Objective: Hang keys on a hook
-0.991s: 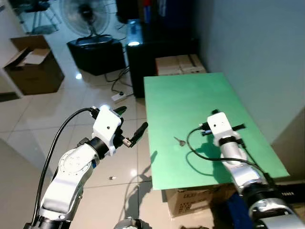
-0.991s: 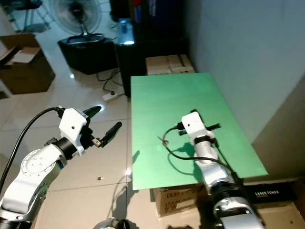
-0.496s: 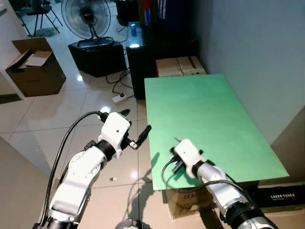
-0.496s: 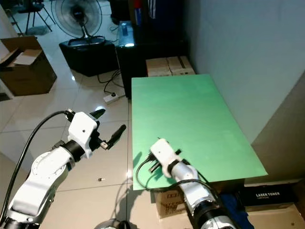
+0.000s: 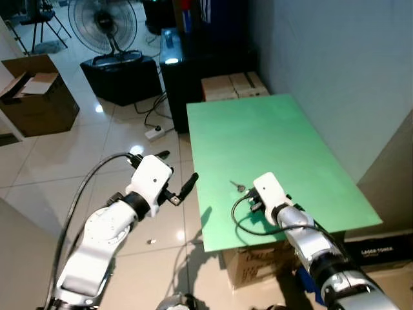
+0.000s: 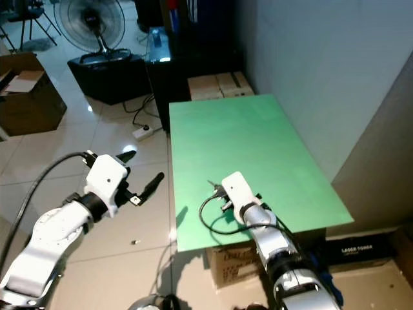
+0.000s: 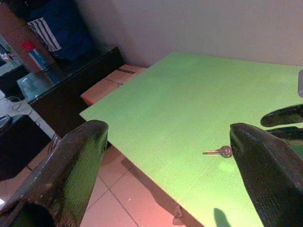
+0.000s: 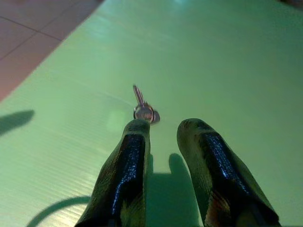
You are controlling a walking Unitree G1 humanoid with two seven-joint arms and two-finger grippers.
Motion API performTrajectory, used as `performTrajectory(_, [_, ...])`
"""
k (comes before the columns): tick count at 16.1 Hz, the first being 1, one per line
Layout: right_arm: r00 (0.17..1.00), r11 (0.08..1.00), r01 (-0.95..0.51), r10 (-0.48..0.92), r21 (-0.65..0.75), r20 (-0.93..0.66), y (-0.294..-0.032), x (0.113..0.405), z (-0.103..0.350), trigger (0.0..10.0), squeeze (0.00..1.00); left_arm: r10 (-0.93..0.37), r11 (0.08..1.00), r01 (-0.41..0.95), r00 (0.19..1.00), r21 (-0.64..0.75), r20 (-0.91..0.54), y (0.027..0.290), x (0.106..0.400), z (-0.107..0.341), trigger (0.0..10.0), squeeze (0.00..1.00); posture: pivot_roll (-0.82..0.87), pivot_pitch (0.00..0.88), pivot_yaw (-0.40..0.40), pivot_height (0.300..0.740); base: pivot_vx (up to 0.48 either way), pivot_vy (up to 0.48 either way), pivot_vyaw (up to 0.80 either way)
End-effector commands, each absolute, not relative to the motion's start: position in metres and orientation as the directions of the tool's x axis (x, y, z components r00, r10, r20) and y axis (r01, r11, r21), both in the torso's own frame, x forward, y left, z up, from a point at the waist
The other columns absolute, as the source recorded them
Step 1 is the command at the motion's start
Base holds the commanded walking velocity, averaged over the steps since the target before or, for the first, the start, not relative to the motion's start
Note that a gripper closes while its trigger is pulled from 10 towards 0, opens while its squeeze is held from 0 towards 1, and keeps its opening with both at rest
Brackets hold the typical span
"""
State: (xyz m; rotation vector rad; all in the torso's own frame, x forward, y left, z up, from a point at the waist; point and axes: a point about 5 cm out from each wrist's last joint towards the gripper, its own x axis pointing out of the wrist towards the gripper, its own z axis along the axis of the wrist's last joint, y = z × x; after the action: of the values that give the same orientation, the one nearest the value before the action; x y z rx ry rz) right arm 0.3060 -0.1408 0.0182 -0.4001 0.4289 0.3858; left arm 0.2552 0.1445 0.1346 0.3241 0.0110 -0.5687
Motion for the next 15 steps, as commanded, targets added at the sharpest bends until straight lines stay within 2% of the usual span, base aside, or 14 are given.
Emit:
performTrajectory(1, [0.848,0.861,-0.419,0.258,-0.288,-0.462,-0.141,0.311,0.021,10.0,1.0,-0.522,0.793,0.523,0.848,0.312,-0.096,0.15,0.254,0.141,10.0,0.0,0.14,0.119,0.143,0.74,0.0,0.0,0.0])
performTrajectory(9, [0.893,0.888,-0.34,0.201,-0.31,-0.403,-0.148,0.338,0.046,10.0,1.0,-0.504,0.825,0.498,0.862,0.267,-0.049,0.151,0.239,0.157,10.0,0.0,0.21,0.179,0.131,0.74,0.0,0.0,0.0])
performTrajectory(11, [0.906,0.891,-0.358,0.258,-0.279,-0.337,-0.134,0.34,0.053,10.0,1.0,-0.488,0.84,0.479,0.872,0.256,-0.032,0.152,0.236,0.159,10.0,0.0,0.21,0.168,0.111,0.74,0.0,0.0,0.0])
performTrajectory(12, [0.919,0.91,-0.34,0.267,-0.238,-0.291,-0.127,0.339,0.056,10.0,0.0,-0.472,0.851,0.461,0.881,0.252,-0.021,0.153,0.236,0.158,10.0,0.0,0.2,0.152,0.1,0.74,0.0,0.0,0.0])
performTrajectory(15, [0.967,0.959,-0.252,0.244,-0.13,-0.07,-0.122,0.315,0.076,10.0,0.0,-0.433,0.881,0.42,0.901,0.218,0.014,0.153,0.24,0.149,10.0,0.0,0.11,0.086,0.079,0.74,0.0,0.0,0.0])
